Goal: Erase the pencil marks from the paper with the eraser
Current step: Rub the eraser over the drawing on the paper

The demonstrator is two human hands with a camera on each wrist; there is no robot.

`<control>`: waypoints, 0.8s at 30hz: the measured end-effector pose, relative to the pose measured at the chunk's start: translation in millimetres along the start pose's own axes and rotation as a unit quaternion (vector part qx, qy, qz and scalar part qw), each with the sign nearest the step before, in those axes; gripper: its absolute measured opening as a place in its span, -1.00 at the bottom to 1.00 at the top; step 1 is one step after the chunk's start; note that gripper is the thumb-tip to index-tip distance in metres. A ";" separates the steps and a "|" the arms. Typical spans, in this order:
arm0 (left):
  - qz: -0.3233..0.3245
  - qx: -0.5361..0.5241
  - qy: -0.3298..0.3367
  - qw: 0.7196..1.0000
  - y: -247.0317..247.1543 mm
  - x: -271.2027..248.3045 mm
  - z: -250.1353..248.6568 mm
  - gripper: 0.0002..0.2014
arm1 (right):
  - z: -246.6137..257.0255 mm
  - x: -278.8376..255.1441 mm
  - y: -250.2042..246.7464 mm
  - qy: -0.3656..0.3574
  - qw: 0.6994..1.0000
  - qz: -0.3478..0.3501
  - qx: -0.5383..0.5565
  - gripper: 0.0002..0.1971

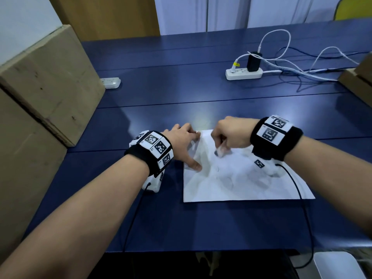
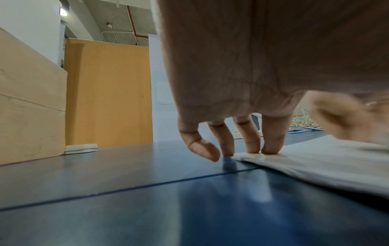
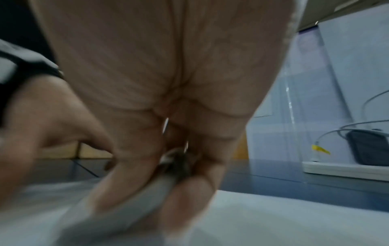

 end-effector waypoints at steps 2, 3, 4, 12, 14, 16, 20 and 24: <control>0.004 0.005 0.000 1.000 -0.3 0.6 -0.5 0.17 | 6.4 -3.0 9.5 -0.012 0.998 0.051 -0.017 -0.88; 0.006 0.007 0.001 1.000 -0.5 1.1 -1.5 0.16 | 5.7 -2.2 8.6 -0.009 0.999 0.039 -0.016 -0.87; 0.006 0.009 0.003 1.000 -0.5 1.6 -1.8 0.16 | 2.2 1.1 3.7 0.004 1.000 0.009 -0.009 -0.87; 0.013 0.011 0.002 1.000 -1.3 2.8 -1.6 0.14 | -8.1 0.8 -8.6 0.020 0.998 -0.054 0.012 -0.90; 0.012 0.011 0.000 1.000 -1.4 2.7 -1.7 0.14 | 2.2 -4.3 3.7 -0.001 1.000 0.019 -0.018 -0.90; 0.013 0.015 -0.002 1.000 -1.3 3.5 -2.1 0.15 | 1.9 -2.6 4.7 0.003 0.999 0.021 -0.031 -0.88; 0.014 0.016 -0.001 1.000 -1.8 4.1 -1.9 0.15 | -18.0 6.8 -17.6 0.077 0.991 -0.106 0.018 -0.85; 0.013 0.012 -0.001 1.000 -1.2 4.7 -1.3 0.15 | -15.3 3.8 -11.8 0.053 0.996 -0.074 0.019 -0.88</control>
Point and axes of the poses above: each hand's wrist, its own x-axis towards the middle knuckle, its own y-axis out of the palm, z = x × y, the point moved 5 cm from there along x, towards the middle knuckle, and after that the axes turned 13 degrees about z, right-handed, at the moved point
